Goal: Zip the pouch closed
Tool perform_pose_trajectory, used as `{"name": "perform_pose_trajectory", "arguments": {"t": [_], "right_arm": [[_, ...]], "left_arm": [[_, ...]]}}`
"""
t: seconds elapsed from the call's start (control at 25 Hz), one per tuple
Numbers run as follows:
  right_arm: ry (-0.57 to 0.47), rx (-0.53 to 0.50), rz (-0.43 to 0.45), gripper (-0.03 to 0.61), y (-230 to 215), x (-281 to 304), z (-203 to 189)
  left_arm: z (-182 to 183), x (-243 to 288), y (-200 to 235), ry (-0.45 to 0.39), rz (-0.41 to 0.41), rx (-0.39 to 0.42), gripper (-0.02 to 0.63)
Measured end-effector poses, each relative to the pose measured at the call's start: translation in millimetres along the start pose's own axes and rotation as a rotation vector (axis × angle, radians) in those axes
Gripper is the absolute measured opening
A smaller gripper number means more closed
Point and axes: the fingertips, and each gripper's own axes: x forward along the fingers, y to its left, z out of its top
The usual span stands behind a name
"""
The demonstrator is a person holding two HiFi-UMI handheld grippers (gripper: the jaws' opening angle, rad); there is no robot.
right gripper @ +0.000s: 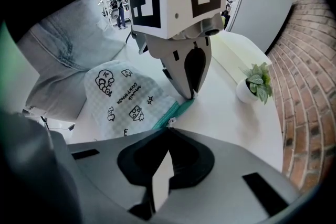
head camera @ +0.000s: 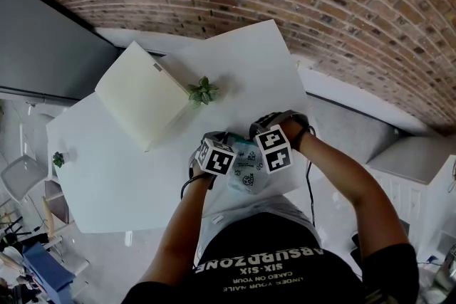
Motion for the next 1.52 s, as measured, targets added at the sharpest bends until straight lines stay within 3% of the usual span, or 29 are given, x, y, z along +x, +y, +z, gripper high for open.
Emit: {"name": "perform_pose_trajectory", "arguments": {"t": [1.52], "right_arm": [[0.018,0.048,-0.025,0.000,11,-4,-17]], "left_arm": [[-1,1,0,-0.006,0.002,-0.008,0.026]]}}
